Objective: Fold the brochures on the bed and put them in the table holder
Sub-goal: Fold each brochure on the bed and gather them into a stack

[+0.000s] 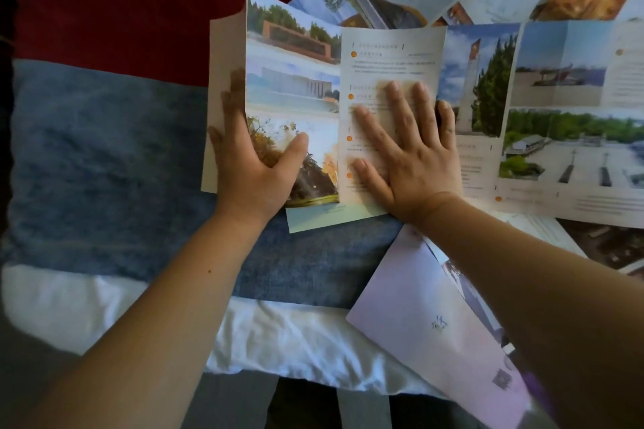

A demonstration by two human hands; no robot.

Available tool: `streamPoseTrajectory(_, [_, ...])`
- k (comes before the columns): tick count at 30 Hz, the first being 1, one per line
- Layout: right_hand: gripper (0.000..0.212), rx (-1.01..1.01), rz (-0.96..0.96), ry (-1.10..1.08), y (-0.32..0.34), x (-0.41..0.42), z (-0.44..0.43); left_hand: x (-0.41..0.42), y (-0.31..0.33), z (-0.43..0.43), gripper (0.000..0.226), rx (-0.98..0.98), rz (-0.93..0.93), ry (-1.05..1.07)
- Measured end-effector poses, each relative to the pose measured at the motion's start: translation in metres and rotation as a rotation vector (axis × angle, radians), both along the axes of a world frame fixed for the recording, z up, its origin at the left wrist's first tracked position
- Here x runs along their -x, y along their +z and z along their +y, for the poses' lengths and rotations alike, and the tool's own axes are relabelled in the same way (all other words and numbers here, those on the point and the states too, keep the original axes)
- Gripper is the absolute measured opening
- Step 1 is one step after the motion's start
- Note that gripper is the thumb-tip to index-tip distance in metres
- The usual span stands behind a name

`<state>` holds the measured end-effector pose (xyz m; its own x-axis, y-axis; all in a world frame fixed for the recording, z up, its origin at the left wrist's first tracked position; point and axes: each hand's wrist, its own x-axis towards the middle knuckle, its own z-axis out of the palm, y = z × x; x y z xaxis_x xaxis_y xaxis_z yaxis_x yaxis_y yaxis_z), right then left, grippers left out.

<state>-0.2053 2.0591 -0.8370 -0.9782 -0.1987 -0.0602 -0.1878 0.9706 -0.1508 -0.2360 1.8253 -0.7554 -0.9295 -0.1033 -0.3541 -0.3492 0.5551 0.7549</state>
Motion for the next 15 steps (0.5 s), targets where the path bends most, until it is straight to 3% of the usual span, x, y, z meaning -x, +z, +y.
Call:
streamPoseTrajectory(9, [0.074, -0.012, -0.168, 0.005, 0.028, 0.002, 0.0, -0.007, 0.028, 0.048, 0.065, -0.062, 0.049, 0.075])
streamPoseTrajectory(15, [0.078, 0.037, -0.223, 0.015, 0.044, -0.002, 0.035, -0.009, 0.031, 0.077, 0.074, -0.097, 0.112, 0.07])
